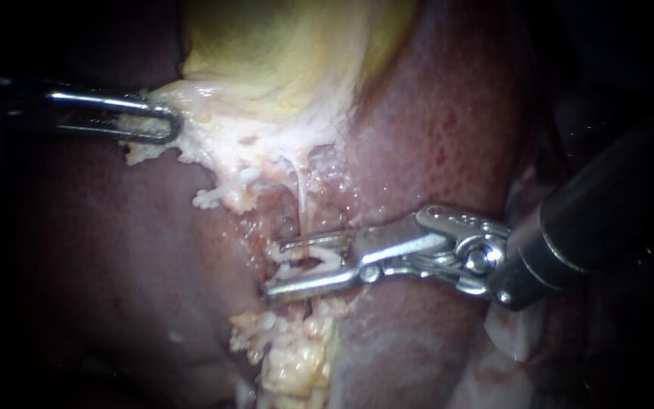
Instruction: Clipping second clip right tube
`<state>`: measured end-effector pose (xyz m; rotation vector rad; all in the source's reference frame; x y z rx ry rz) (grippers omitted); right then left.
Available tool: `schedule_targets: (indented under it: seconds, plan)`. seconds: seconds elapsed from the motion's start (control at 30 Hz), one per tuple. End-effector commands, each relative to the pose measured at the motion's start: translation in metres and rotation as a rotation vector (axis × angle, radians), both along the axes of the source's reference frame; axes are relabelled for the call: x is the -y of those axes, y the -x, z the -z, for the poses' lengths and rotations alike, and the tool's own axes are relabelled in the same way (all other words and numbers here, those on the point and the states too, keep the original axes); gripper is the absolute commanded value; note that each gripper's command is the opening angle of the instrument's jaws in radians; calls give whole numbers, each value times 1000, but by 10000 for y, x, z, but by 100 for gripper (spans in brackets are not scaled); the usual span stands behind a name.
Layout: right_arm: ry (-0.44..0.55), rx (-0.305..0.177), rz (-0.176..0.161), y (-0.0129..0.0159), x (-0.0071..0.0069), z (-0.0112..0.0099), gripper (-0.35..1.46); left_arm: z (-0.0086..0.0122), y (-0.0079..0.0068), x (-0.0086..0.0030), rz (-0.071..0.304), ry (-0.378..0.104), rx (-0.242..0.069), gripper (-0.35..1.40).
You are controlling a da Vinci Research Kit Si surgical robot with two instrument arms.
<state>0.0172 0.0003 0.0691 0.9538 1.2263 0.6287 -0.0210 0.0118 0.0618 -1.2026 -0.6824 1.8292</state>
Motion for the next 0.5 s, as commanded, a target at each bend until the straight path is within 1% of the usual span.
schedule_targets:
  seconds: [0.03,0.13,0.23,0.4,0.47,0.5]
  plan:
    - [0,0,1,2,0,0,18,0,0,0,0,0,0,-35]
    - [0,-1,3,5,1,-1,5,0,0,0,0,0,0,-35]
    - [0,-3,6,7,1,-2,-3,-1,0,0,0,0,0,-35]
    - [-5,-2,7,9,2,-2,-21,-1,0,0,0,0,0,-35]
    - [-22,2,7,11,2,-2,-33,-1,0,0,0,0,0,-35]
    - [-28,4,7,11,2,-2,-35,-1,1,0,0,0,0,-35]
